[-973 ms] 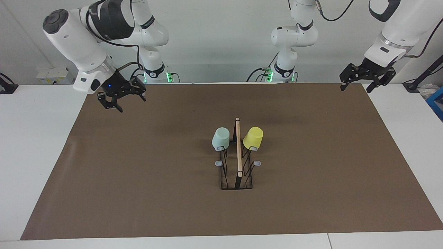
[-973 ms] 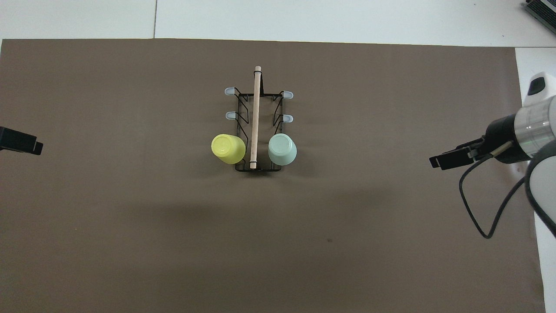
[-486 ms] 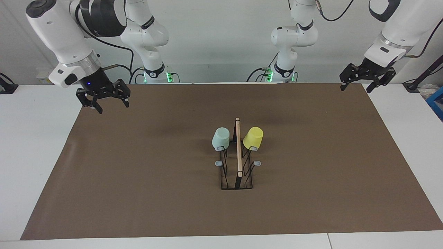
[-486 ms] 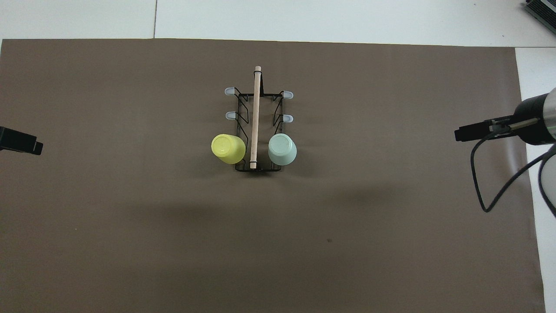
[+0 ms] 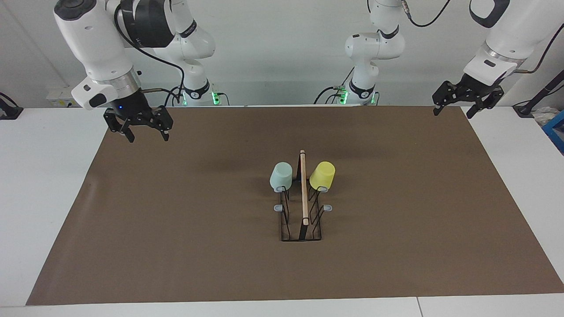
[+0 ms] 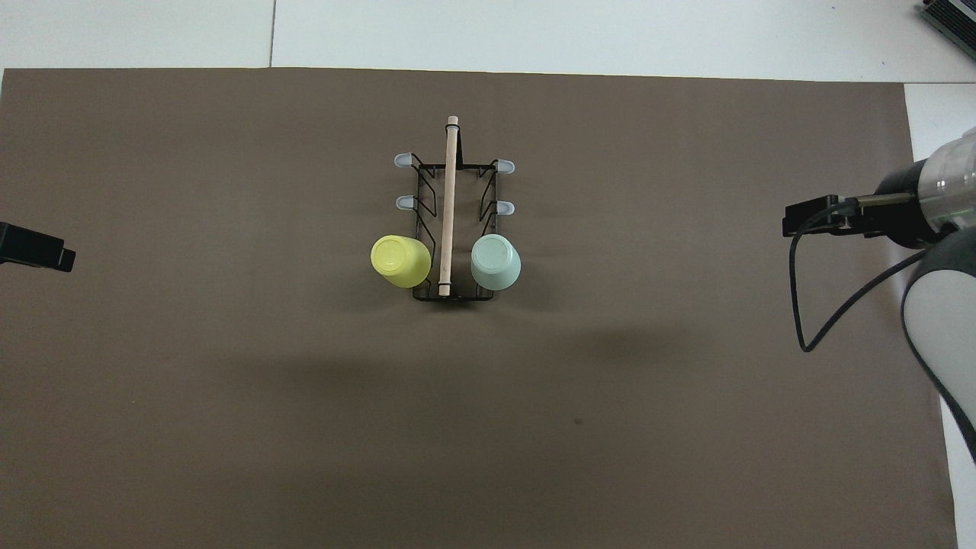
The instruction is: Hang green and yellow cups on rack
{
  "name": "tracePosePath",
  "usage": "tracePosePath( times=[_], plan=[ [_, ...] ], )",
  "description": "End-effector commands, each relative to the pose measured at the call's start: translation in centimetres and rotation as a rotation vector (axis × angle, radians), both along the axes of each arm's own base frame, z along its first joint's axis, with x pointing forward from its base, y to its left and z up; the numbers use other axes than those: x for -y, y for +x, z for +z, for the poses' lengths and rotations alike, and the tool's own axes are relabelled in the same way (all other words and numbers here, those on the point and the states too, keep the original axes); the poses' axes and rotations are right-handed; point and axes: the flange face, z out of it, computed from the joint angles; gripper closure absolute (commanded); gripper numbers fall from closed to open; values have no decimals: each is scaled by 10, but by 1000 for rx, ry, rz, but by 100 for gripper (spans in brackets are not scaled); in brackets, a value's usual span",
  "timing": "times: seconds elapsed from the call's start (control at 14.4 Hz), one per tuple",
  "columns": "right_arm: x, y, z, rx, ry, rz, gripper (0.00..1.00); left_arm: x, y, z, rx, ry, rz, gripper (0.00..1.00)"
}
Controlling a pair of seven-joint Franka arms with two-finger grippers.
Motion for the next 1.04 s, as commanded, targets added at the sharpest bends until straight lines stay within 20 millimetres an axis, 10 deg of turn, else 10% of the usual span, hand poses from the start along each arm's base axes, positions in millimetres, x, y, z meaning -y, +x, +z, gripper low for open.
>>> tracePosePath(
  times=[0.0,0.97],
  plan=[
    [-17,5,1,-5,-4,-28,0,2,-8,1,-7,-3,9,0],
    [-16,4,-1,-15,-10,-29,0,-3,-7,3,4,-1,16,0]
  ],
)
